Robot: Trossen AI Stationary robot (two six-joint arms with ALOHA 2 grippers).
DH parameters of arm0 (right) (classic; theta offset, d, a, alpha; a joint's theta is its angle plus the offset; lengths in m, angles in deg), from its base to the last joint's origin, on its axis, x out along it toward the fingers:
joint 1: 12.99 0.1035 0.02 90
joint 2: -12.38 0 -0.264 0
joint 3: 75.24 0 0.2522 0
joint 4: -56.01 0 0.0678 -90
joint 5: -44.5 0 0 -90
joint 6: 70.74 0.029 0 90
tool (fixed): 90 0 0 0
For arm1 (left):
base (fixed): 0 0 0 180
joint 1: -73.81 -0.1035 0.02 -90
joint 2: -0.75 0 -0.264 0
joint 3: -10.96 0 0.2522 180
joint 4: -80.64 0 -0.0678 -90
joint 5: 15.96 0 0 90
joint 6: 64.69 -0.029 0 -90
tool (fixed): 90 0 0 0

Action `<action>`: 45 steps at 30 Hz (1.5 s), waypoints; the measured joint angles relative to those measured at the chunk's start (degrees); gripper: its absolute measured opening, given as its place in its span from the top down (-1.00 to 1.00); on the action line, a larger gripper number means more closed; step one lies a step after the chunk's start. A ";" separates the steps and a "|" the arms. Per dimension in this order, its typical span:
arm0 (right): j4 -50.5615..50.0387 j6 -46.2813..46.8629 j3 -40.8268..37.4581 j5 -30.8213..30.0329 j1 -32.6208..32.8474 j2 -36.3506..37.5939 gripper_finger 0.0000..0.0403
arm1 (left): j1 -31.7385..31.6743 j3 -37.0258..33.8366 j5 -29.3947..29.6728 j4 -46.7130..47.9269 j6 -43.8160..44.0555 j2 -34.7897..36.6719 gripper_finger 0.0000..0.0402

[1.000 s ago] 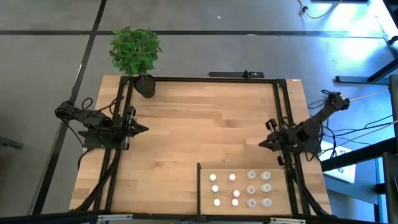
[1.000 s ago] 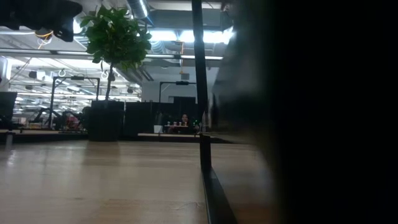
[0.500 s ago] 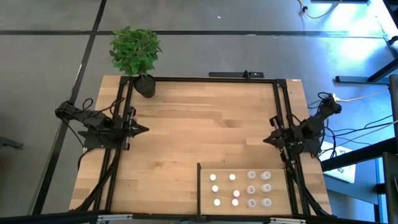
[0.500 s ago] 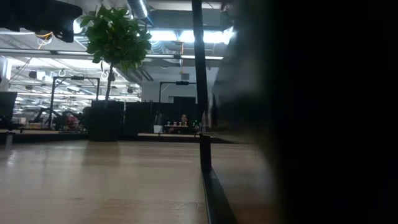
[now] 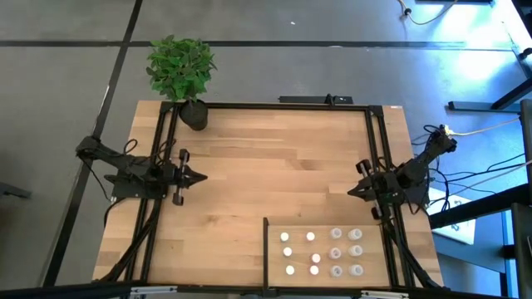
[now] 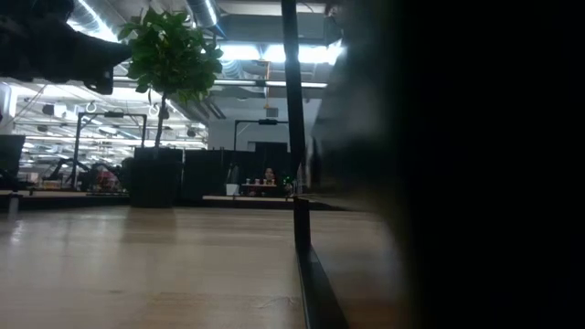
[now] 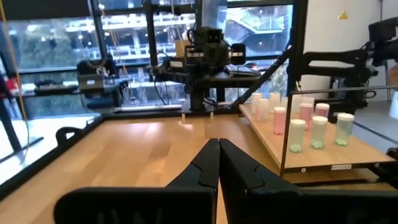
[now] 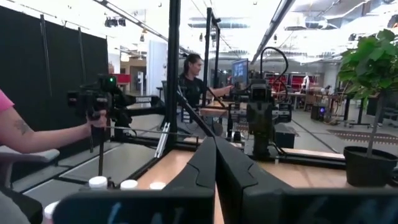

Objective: Pick and place medicine bottles onto shelf by color
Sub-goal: Return to Home Position

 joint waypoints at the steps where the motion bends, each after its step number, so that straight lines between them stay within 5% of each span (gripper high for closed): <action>1: -0.47 -0.02 0.00 -0.02 0.00 0.00 0.99 | 0.00 -0.25 -0.25 -0.54 -0.64 -0.03 1.00; 24: -10.58 11.06 0.00 -0.08 -0.04 -0.09 0.99 | 0.00 -0.25 -0.78 -0.51 2.23 -0.20 0.88; 45: -10.82 20.71 0.00 3.37 0.00 -0.11 0.92 | 0.00 -0.22 -0.78 -0.49 2.21 -0.20 0.97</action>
